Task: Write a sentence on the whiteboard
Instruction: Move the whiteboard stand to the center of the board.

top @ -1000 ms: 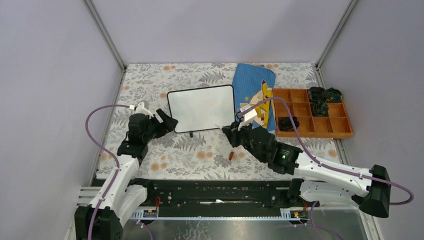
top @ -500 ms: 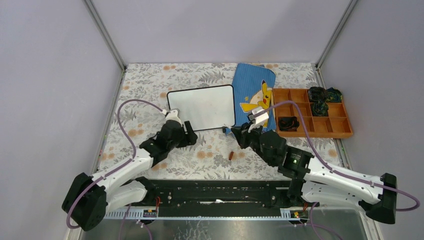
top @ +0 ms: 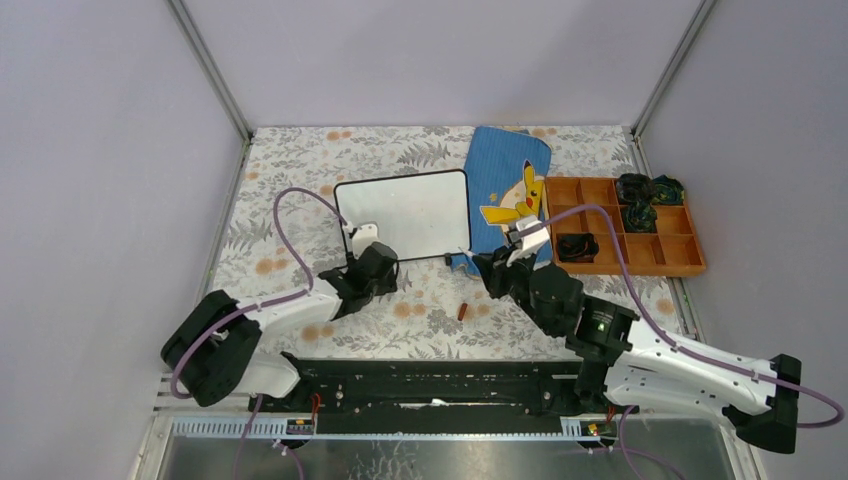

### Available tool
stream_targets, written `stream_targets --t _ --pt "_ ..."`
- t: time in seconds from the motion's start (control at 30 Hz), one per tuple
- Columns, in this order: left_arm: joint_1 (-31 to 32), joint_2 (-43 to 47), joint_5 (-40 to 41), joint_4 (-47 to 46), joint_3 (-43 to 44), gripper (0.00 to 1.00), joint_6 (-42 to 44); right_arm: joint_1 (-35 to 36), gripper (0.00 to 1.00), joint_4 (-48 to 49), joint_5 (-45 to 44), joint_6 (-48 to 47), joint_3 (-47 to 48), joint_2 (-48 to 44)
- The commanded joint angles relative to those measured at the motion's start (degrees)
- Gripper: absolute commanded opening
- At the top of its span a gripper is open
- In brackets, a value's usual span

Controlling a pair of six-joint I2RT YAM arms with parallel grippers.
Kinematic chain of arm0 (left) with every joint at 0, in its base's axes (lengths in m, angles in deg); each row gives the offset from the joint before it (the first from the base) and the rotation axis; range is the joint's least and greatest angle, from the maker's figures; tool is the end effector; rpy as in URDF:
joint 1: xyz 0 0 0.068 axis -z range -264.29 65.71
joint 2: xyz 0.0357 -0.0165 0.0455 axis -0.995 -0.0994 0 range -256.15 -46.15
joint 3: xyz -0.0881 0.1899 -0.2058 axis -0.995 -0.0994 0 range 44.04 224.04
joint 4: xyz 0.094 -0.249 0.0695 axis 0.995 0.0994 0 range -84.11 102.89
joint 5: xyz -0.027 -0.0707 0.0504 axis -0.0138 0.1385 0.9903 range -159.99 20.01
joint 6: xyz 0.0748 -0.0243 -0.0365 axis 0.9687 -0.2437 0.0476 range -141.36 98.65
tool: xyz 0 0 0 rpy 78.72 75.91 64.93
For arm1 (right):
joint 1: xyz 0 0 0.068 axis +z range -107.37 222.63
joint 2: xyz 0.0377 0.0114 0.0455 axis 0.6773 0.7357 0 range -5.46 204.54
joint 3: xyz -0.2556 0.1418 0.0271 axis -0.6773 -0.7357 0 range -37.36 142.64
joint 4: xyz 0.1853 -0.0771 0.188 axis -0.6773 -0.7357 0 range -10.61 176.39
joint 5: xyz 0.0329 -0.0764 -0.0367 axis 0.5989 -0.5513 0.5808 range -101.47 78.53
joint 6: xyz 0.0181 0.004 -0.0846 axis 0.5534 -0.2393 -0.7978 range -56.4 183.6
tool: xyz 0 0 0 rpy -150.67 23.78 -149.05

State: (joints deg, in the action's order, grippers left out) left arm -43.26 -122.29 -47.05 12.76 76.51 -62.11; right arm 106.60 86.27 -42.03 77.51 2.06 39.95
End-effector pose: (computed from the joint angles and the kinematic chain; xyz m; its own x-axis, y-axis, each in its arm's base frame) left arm 0.2252 -0.1564 0.1431 -0.7138 -0.1758 -0.6779 -0.0638 0.9803 -0.1870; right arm 0.1329 0.1833 0.3344 -0.1780 0.1073 -0.9782 -0.5243 0.8308 0.1866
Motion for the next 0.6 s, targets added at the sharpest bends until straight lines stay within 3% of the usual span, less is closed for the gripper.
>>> stream_targets --t 0.0,0.57 --pt "0.22 -3.36 7.03 -4.18 3.21 0.55 -1.50 -0.24 0.00 -1.20 -1.80 0.24 0.22 -1.74" --pt "0.23 -10.74 10.12 -8.80 5.32 0.38 -1.25 -0.29 0.00 -2.16 -3.01 -0.38 -0.56 -2.45"
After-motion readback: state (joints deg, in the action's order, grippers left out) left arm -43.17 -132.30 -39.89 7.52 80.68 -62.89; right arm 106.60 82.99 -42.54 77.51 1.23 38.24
